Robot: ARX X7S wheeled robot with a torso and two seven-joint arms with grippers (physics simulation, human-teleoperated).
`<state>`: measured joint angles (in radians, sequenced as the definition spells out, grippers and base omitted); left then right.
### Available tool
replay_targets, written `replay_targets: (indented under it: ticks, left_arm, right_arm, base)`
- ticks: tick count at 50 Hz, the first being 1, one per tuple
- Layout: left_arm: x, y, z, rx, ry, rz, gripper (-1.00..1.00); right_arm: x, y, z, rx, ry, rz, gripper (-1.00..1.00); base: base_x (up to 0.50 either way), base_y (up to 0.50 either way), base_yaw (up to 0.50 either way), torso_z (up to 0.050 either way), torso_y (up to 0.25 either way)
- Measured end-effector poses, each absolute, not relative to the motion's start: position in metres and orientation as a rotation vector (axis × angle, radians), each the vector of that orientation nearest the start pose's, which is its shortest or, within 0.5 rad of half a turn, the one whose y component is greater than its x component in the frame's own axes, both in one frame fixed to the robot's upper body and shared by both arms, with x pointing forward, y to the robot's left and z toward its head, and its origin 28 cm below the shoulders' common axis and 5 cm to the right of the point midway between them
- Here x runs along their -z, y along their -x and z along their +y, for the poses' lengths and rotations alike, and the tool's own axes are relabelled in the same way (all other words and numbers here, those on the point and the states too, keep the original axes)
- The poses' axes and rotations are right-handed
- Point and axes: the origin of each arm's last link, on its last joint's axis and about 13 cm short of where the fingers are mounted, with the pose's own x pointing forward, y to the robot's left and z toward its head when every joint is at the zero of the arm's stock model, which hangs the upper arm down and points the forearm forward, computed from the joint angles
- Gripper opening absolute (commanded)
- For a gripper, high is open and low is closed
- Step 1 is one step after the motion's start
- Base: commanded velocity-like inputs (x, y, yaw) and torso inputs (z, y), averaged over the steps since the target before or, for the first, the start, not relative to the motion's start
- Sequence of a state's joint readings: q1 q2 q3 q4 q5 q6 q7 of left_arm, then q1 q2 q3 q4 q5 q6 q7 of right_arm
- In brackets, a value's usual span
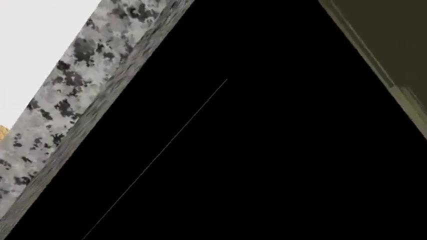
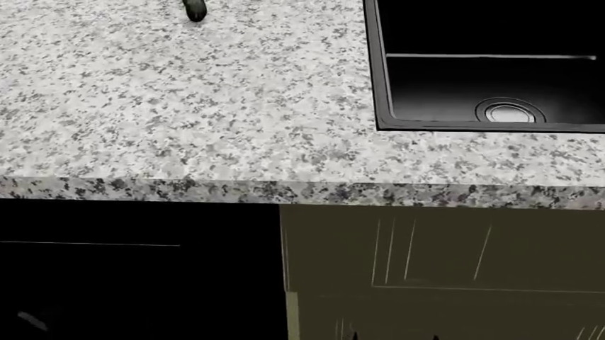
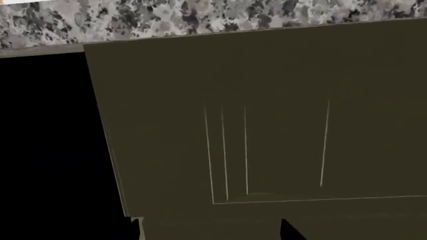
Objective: Open the dishwasher door
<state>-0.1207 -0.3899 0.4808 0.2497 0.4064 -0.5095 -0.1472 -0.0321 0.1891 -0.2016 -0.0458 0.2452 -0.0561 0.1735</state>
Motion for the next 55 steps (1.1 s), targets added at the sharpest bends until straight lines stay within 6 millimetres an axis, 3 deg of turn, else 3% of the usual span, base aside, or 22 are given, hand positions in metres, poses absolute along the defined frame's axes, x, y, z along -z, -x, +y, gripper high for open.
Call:
replay_targets:
  ticks: [11,21,33,55]
  left_arm:
    - [-0.077,-0.228,0.244,0.117,-1.181,0.085,1.0]
    - [-0.094,-0.242,0.258,0.087,-1.371,0.138,1.0]
    - [-0.102,-0.257,0.271,0.046,-1.491,0.182,1.0]
    - [-0.1,-0.287,0.286,0.034,-1.619,0.235,1.0]
  right_arm:
    - [-0.018,-0.199,-0.099,-0.029,-0.076,-0.023,1.0]
    - [-0.018,-0.199,-0.1,-0.024,-0.078,-0.025,1.0]
    - [-0.019,-0.198,-0.101,-0.017,-0.081,-0.027,1.0]
    - [-0.02,-0.199,-0.104,0.0,-0.086,-0.034,1.0]
  base:
    - [0.0,0.0,0.0,0.0,0.0]
    - [0.0,0.0,0.0,0.0,0.0]
    - [0.0,0.0,0.0,0.0,0.0]
    - [0.0,0.0,0.0,0.0,0.0]
